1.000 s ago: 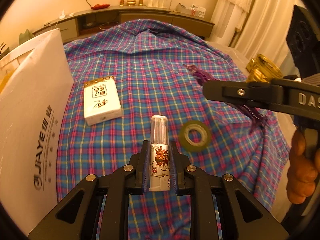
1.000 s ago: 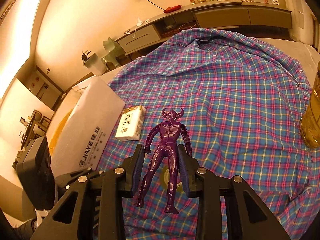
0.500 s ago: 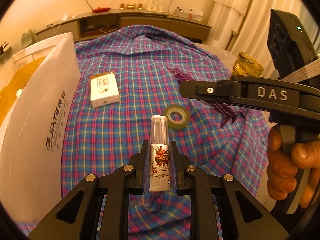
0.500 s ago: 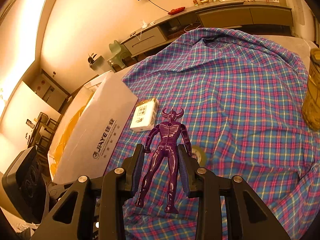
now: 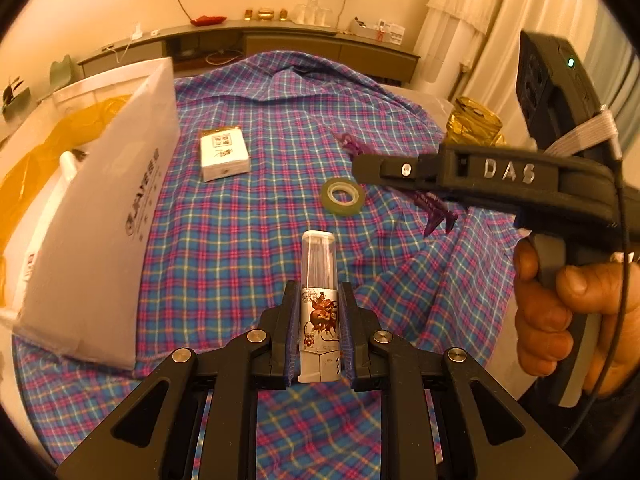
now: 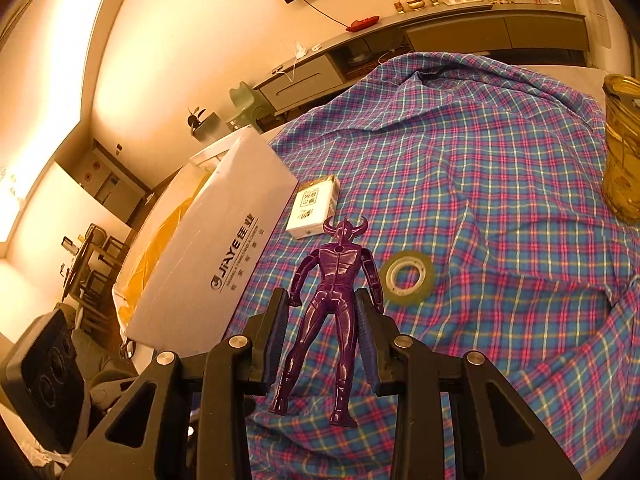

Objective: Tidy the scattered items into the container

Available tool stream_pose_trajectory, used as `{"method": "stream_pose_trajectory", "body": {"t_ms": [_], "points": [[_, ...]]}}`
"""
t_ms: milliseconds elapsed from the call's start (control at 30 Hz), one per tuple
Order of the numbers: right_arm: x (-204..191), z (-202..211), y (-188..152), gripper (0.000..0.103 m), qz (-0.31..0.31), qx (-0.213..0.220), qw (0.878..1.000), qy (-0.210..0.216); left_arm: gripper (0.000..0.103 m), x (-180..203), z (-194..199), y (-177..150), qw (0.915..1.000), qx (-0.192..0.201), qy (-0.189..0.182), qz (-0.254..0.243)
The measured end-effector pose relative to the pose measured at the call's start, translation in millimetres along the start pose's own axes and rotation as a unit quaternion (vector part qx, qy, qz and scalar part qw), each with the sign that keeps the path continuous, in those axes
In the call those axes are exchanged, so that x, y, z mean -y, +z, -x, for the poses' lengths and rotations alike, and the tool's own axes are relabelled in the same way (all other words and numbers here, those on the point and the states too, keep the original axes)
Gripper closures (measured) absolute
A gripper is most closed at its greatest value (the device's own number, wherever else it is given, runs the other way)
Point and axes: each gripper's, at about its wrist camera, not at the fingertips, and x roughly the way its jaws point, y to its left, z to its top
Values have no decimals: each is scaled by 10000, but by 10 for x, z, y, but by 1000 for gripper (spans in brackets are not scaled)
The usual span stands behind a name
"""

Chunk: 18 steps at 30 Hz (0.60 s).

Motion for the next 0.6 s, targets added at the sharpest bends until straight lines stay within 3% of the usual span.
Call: {"method": "stream_pose_trajectory", "body": {"t_ms": [600], "points": [[-392,286,-525,68,582,269,9976,-245,84,2,631,19,9986,487,199,-41]]}}
